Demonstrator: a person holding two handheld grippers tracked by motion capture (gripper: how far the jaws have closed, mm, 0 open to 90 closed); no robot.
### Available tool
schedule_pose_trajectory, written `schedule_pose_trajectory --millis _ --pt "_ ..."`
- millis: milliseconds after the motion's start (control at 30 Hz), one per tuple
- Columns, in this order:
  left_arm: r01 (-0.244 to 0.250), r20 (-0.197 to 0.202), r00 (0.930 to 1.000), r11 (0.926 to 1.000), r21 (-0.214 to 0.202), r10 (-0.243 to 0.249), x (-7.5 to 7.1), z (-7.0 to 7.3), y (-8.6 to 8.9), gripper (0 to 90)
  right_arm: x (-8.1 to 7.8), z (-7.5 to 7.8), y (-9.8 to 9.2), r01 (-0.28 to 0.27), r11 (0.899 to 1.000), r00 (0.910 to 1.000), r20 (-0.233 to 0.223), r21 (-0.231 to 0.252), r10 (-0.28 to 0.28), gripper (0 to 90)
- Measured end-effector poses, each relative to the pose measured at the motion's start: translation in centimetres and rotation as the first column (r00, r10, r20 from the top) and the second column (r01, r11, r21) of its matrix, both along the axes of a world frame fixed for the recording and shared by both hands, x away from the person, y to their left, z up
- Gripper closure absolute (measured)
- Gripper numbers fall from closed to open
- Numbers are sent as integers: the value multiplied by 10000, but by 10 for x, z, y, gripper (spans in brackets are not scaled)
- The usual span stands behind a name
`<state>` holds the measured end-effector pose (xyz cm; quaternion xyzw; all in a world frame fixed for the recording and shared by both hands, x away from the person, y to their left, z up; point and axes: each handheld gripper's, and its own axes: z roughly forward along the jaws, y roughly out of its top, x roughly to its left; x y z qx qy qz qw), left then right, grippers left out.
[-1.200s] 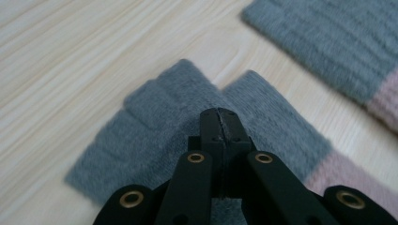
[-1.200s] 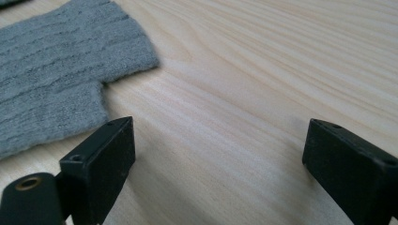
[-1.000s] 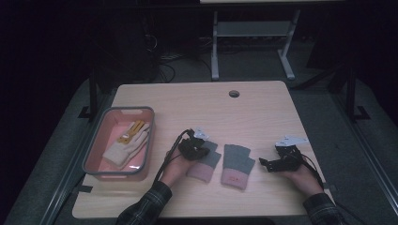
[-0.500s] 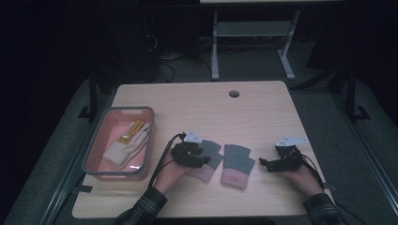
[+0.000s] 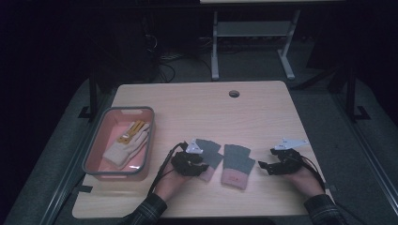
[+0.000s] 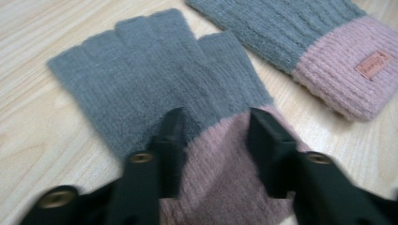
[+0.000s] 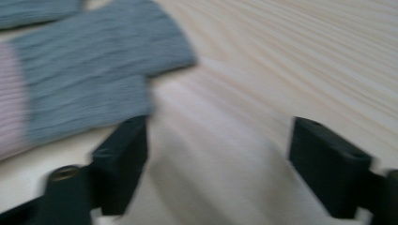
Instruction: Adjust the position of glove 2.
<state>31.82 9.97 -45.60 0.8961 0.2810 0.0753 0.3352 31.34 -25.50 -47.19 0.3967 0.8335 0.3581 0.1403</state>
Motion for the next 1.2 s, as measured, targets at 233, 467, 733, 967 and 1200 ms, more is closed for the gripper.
schedule_pose_trajectory --millis 233,467,733,967,1200 --pt "377 130 9992 9992 142 -379 4 7 2 805 -29 6 22 -2251 9738 9674 -1120 326 2273 833" --pt "114 -29 9999 9953 -964 -117 8 21 15 806 -32 5 37 -3082 9493 9396 -1361 617 3140 900" --pt "-34 -79 10000 9886 -1506 22 11 27 23 805 -29 5 53 -3468 9345 9262 -1280 799 3547 900" --pt "-69 -91 9999 9856 -1691 54 13 30 26 804 -21 4 80 -3813 9200 9123 -1241 907 3904 900" --pt "38 -20 10000 9834 -1812 -42 15 33 28 804 -15 6 89 -3864 9192 9148 -952 758 3924 816"
